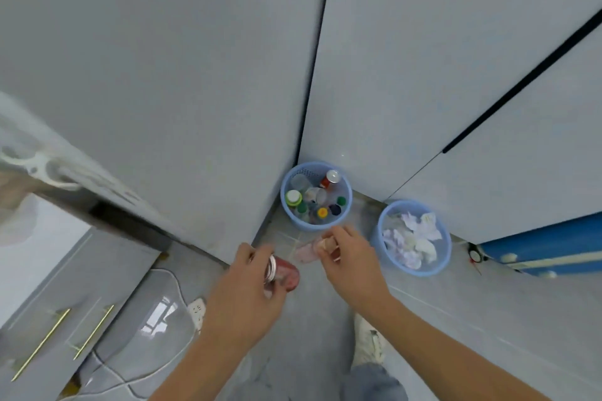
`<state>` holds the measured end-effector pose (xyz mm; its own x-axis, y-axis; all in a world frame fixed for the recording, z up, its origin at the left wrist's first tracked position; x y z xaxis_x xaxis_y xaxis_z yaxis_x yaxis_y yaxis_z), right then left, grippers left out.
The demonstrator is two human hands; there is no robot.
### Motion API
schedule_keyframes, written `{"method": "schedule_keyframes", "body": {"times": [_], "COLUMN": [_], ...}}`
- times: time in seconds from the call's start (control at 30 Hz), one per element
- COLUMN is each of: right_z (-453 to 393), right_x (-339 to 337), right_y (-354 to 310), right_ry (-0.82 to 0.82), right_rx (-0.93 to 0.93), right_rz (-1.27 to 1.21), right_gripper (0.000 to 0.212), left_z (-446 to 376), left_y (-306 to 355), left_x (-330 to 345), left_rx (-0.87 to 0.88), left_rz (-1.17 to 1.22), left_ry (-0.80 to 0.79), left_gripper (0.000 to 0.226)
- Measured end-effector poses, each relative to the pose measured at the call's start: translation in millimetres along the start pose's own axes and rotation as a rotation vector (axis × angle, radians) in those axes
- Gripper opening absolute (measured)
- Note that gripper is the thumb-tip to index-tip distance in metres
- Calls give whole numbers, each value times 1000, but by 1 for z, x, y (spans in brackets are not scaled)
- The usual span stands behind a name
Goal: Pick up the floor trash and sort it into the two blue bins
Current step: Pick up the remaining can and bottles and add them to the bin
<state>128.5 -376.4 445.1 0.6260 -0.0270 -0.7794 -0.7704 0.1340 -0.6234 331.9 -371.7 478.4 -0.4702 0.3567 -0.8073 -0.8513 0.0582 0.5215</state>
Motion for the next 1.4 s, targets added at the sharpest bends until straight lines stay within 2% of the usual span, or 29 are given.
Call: {"method": "schedule_keyframes", "body": {"times": [0.17,0.33,0.57,0.77,0.97,1.23,1.33,1.4], "right_z": [-71,-159,-271,-317,-339,-351,-345,-339], "right_x": [-2,16,65,114,157,174,169,164], "right_y": [78,136,184,220,233,226,220,219], "right_ry": [85,20,-11,-101,-192,-201,-192,-179], "right_rx": [74,131,2,-97,-160,-195,-220,-249], "right_rz": [-58,-34,85,190,284,191,153,131], "right_gripper": [8,8,9,8,12,2,14,13], "left_z": [-91,-187,-284,-318,-333,-335,-346,-351], "left_y": [21,18,9,12,5,10,15,17], "left_x": [32,72,155,207,223,216,221,228], "left_rx": [16,-60,-103,-27,-11,-40,-41,-40], "left_rz": [-19,-19,52,-43,-115,-189,-211,-247], "left_ry": [70,106,90,75,52,18,-15,-37], "left_gripper": [45,45,51,51,55,47,42,43]}}
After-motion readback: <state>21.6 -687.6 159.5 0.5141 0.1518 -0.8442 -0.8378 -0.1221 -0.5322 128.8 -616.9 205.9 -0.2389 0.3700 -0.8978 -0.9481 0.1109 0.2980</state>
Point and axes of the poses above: each hand's wrist, its own z-axis away from the middle knuckle, its own x-axis out of the palm, y = z × x, the point moved 7 cm from there along -z, towards the middle knuckle, and after that the axes turned 1 degree about -y, right-handed, at the moved point
